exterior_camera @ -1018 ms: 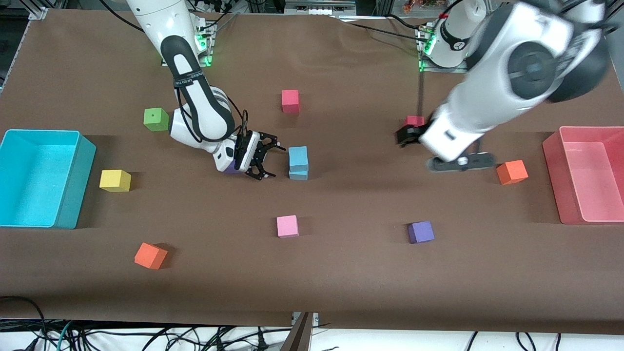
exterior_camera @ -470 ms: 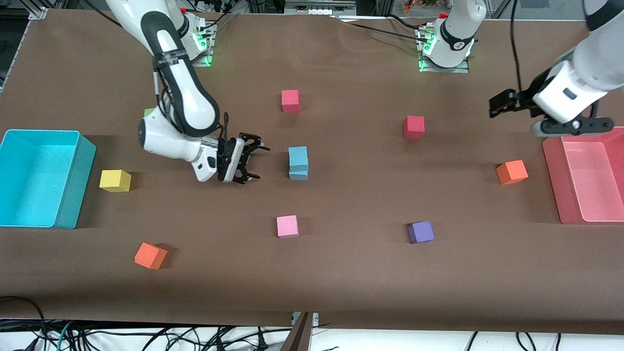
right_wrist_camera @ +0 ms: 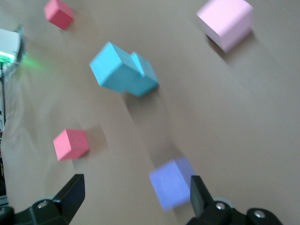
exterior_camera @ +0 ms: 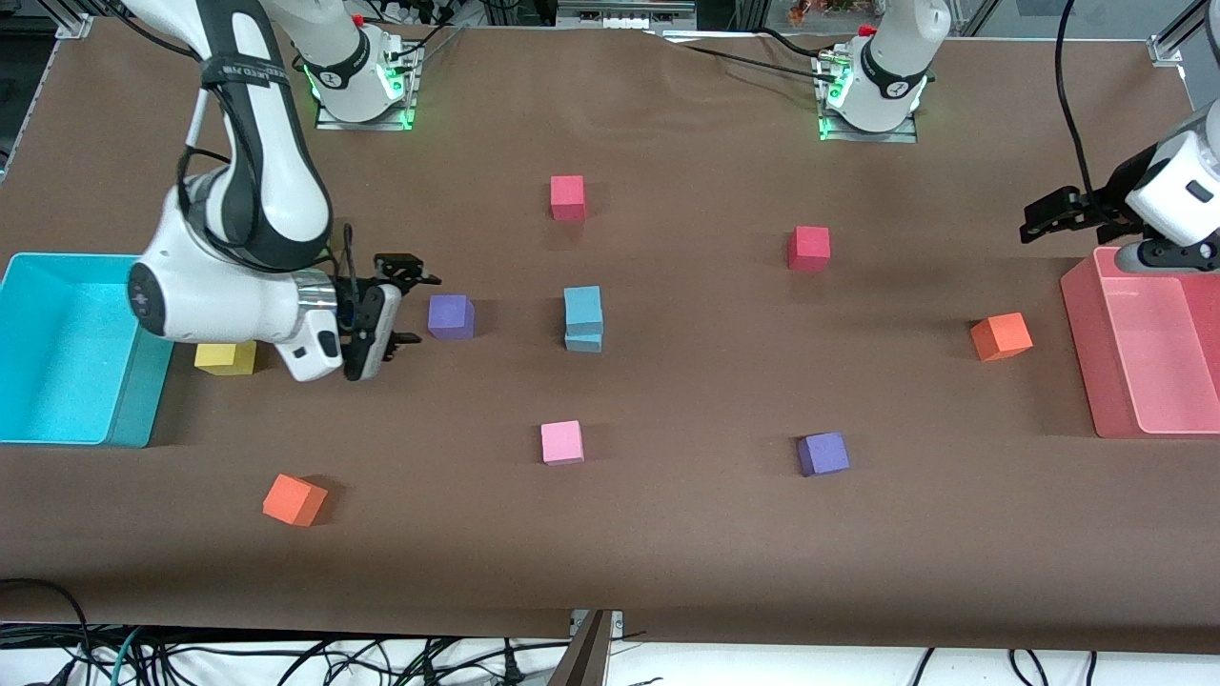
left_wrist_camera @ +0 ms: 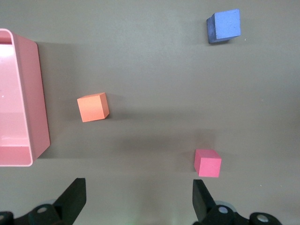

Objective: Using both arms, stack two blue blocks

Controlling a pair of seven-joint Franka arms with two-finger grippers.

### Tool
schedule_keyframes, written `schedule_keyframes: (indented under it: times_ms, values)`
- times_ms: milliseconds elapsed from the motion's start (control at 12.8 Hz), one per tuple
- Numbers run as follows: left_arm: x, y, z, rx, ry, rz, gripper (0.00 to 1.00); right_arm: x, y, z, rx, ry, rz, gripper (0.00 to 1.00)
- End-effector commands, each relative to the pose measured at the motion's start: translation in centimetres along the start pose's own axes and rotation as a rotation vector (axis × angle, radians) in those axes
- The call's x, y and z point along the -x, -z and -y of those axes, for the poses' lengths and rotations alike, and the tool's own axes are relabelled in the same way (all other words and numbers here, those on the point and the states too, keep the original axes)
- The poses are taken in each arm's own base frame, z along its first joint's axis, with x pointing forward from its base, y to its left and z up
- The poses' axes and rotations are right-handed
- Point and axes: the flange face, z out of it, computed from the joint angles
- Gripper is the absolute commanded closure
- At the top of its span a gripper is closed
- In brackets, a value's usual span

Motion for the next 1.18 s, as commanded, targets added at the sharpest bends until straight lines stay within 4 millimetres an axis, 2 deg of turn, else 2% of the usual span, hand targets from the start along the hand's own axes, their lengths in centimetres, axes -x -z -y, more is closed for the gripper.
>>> schedule_keyframes:
  times_ms: [0,235,392,548,627,705,783,862,940,1018,1097]
  values:
    - [1.0,0.2,-0.1,-0.011,-0.019,-0.024,0.0,-0.1,4.6,1.5,0.043,-0.185,0.155,0.01]
    - [0.9,0.4,-0.2,-0.01,-0.018,-0.028,0.0,-0.5,10.9,3.8,0.214,-0.419,0.271,0.01]
    - [0.8,0.4,-0.3,-0.01,-0.014,-0.028,0.0,-1.1,15.1,4.7,0.4,-0.578,0.246,0.01]
    - [0.8,0.4,-0.5,-0.01,-0.016,-0.029,0.0,-0.6,17.7,6.5,0.438,-0.812,0.139,0.0]
    - [0.8,0.4,-0.5,-0.01,-0.016,-0.029,0.0,-0.3,17.9,6.9,0.435,-0.917,0.096,0.0]
    - [0.8,0.4,-0.5,-0.01,-0.016,-0.028,0.0,0.5,18.8,7.5,0.453,-0.979,0.062,0.0]
    - [0.8,0.4,-0.5,-0.011,-0.016,-0.026,0.0,1.6,18.7,8.4,0.492,-1.015,0.055,0.0]
    - [0.8,0.4,-0.6,-0.011,-0.017,-0.026,0.0,3.5,18.2,9.4,0.512,-1.07,0.009,0.0]
    - [0.7,0.5,-0.6,-0.011,-0.017,-0.029,0.0,5.4,18.8,11.3,0.523,-1.082,-0.061,0.0]
    - [0.7,0.5,-0.6,-0.011,-0.017,-0.029,0.0,6.7,18.5,12.3,0.539,-1.096,-0.106,0.0]
    - [0.7,0.5,-0.6,-0.011,-0.016,-0.029,0.0,8.5,18.6,11.3,0.53,-1.112,-0.093,0.0]
